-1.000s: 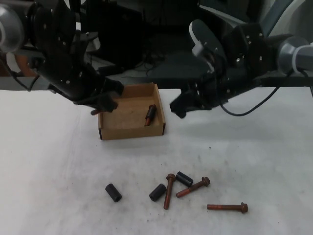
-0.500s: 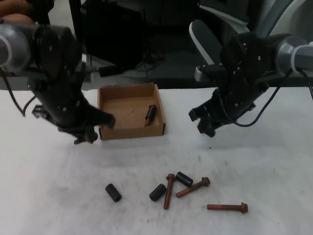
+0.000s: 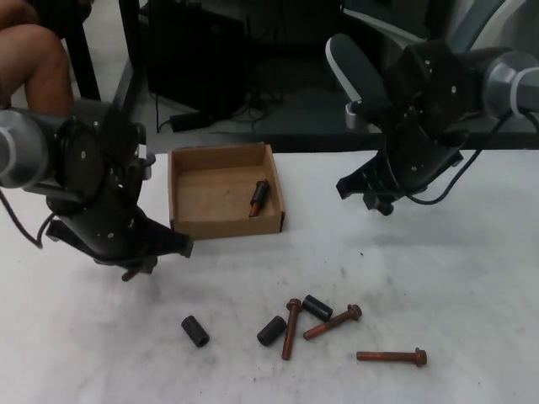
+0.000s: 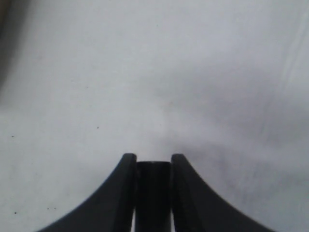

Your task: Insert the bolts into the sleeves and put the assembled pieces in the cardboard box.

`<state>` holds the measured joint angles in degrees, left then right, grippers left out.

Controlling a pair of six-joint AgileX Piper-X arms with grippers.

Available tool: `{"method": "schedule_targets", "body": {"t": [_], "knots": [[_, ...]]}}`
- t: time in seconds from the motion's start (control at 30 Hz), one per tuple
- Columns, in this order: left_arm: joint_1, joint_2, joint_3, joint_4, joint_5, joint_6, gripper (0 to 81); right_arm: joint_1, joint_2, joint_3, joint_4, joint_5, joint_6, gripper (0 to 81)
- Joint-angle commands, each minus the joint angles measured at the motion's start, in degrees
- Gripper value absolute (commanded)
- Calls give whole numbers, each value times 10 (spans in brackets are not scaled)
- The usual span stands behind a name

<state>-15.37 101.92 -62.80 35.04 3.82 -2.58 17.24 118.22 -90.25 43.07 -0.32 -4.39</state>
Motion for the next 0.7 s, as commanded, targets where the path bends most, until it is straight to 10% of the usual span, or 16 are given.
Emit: {"method": "schedule_targets", "body": {"t": [0.0, 0.67], "knots": [[-2, -12, 4, -12, -12, -5, 6, 3, -12, 9, -5, 3, 4, 2], [-1, -12, 13, -14, -7, -5, 78, 6, -12, 77, -28, -87, 2, 40]]}}
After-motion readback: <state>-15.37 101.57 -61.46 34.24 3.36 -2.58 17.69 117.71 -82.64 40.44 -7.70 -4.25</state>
